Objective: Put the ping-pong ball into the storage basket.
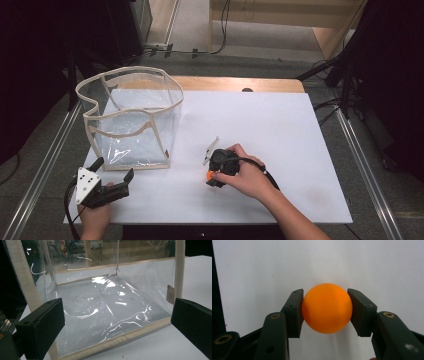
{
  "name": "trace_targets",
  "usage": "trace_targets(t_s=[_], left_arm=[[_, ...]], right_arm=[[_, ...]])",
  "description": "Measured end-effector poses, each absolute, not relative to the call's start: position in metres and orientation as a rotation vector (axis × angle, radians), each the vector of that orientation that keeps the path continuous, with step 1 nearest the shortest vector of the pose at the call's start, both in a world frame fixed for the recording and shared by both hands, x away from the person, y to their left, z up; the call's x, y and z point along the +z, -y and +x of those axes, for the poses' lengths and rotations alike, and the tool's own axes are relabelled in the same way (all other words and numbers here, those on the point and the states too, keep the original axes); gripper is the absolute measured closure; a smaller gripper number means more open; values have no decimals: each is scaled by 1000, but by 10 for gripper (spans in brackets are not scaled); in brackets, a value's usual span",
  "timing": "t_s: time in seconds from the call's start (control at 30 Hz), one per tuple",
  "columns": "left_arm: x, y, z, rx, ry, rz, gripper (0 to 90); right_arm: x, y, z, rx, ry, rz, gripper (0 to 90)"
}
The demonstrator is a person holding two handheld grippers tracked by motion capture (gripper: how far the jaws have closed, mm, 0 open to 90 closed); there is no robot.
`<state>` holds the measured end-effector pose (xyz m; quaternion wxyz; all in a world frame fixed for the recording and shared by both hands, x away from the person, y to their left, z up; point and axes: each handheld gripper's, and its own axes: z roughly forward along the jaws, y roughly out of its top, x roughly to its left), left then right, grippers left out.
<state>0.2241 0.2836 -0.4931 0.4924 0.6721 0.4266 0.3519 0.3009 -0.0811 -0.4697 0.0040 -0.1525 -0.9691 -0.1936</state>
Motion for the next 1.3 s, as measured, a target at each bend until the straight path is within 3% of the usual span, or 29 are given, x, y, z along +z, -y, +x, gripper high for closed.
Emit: trace_targets(t_s=[1.3], left_arm=[[-493,-285,224,850,-1036,1624,0]], right_arm=[[-420,69,340,-669,3013,-443,474]])
